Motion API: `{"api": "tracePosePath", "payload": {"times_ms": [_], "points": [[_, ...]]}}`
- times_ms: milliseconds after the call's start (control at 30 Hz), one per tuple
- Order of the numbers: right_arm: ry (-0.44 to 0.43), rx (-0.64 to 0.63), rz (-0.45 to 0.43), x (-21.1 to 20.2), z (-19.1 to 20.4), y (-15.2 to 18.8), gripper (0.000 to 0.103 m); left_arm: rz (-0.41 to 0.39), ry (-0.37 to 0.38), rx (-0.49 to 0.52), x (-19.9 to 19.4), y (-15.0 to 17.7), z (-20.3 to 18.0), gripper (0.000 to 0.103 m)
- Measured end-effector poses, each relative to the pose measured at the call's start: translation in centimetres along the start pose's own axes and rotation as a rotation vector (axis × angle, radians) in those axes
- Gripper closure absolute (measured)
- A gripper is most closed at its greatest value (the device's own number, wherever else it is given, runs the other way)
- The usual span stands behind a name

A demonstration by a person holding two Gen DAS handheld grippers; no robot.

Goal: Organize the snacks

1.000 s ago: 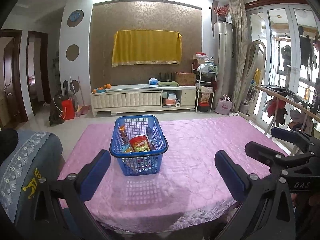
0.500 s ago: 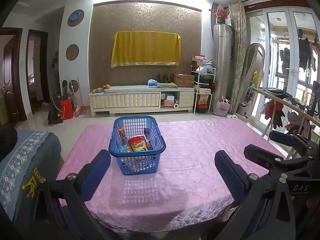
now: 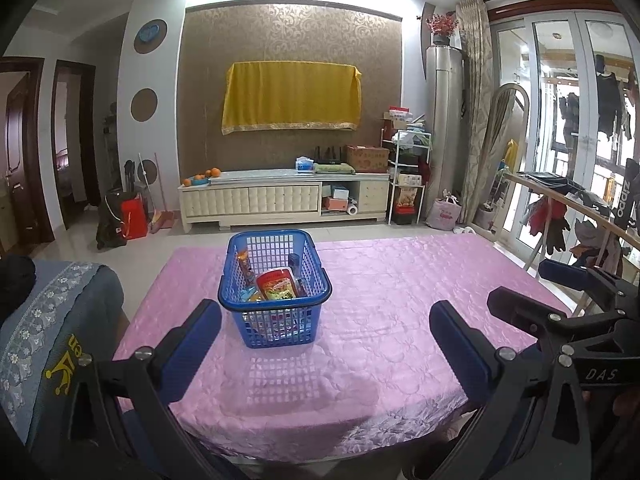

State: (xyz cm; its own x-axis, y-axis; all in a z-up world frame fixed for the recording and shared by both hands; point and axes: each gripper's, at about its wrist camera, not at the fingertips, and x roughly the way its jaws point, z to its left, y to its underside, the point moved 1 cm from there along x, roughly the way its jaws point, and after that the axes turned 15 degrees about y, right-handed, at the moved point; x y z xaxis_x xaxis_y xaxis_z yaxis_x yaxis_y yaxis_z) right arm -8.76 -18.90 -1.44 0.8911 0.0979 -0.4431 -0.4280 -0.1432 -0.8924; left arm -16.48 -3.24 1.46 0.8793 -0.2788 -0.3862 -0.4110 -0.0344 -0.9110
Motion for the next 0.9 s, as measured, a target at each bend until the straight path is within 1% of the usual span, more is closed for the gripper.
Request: {"api": "tracePosePath", "payload": {"times_ms": [733, 900], "points": [[0.008, 0.011, 0.015, 0.09, 0.06, 0.2, 0.0, 0.022, 0.021, 0.01, 0.04, -0.01, -0.66, 0.0], [0.016, 0.006, 0.006, 0.0, 0.13, 0.28, 0.0, 0.031, 0.013, 0.02, 0.02, 0.02, -0.96, 0.0]]}}
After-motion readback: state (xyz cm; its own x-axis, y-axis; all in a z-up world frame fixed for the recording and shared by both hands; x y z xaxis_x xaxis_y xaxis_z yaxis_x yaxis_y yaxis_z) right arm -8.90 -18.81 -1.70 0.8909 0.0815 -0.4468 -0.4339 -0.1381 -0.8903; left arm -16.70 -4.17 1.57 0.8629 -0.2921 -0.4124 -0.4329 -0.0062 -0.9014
